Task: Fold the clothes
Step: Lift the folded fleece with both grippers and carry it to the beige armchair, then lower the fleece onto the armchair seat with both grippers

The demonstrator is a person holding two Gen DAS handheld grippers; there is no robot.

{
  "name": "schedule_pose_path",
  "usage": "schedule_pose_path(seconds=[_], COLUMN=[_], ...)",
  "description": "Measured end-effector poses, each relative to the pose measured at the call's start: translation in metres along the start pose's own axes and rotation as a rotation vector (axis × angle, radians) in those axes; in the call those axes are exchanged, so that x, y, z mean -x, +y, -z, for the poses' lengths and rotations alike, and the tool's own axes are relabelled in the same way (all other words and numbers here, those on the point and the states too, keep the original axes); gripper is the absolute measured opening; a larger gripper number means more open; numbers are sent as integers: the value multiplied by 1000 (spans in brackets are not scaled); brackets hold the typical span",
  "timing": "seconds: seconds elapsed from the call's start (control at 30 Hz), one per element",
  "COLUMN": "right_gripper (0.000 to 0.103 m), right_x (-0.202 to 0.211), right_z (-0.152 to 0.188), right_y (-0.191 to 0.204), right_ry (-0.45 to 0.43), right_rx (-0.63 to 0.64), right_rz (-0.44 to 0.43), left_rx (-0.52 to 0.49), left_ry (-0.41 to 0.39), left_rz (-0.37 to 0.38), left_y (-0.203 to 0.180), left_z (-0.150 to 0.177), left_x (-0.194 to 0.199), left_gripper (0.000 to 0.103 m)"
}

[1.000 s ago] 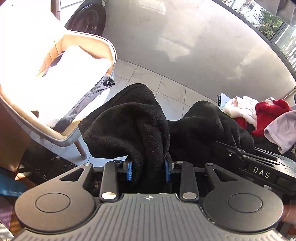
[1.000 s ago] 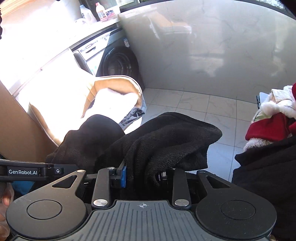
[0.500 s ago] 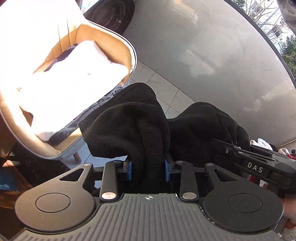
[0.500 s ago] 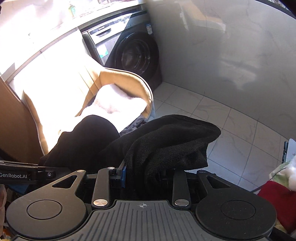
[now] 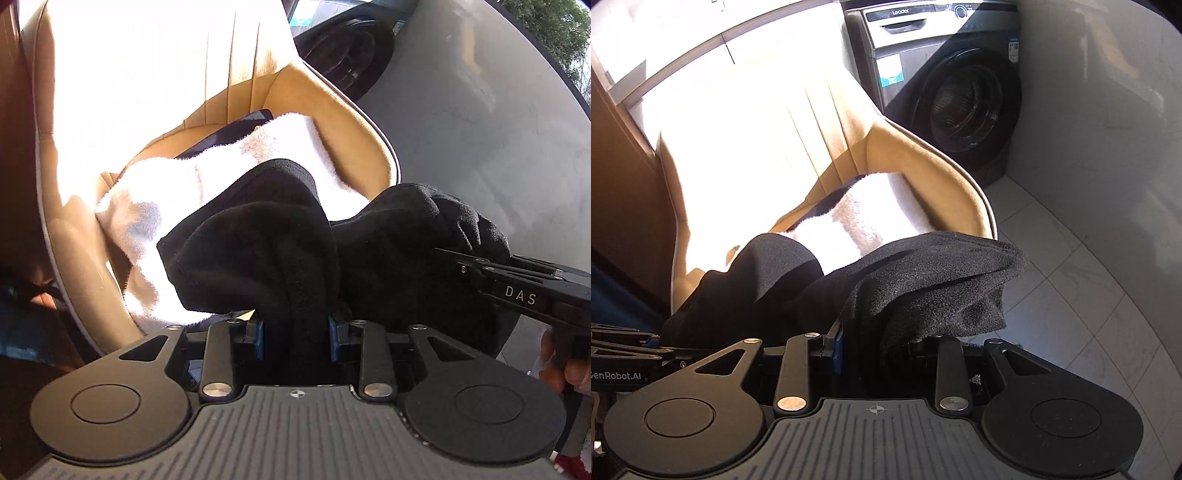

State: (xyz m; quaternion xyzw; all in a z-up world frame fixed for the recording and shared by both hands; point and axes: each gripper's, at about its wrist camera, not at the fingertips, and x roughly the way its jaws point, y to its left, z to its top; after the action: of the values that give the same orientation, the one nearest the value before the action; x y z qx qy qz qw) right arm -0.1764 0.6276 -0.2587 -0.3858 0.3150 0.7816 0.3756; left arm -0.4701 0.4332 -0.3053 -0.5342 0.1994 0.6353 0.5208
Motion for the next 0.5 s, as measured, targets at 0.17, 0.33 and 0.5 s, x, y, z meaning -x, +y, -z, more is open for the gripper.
schedule_pose_path(seconds=[0.17, 0.33, 0.5], right_gripper=[27, 27, 27], right_x=[-68, -128, -180], right_z=[-65, -121, -148], right_y=[11, 23, 25], right_ry=[35, 40, 47], right_rx=[144, 264, 339], right_rz=[-120, -207, -242], left_rx=[139, 242, 270], left_ry=[-65, -105, -88], left_rz=[-120, -204, -284], left_y=[32, 58, 80], left_z=[-38, -72, -93], left_x=[-20, -44, -90], left_gripper=[31, 32, 32])
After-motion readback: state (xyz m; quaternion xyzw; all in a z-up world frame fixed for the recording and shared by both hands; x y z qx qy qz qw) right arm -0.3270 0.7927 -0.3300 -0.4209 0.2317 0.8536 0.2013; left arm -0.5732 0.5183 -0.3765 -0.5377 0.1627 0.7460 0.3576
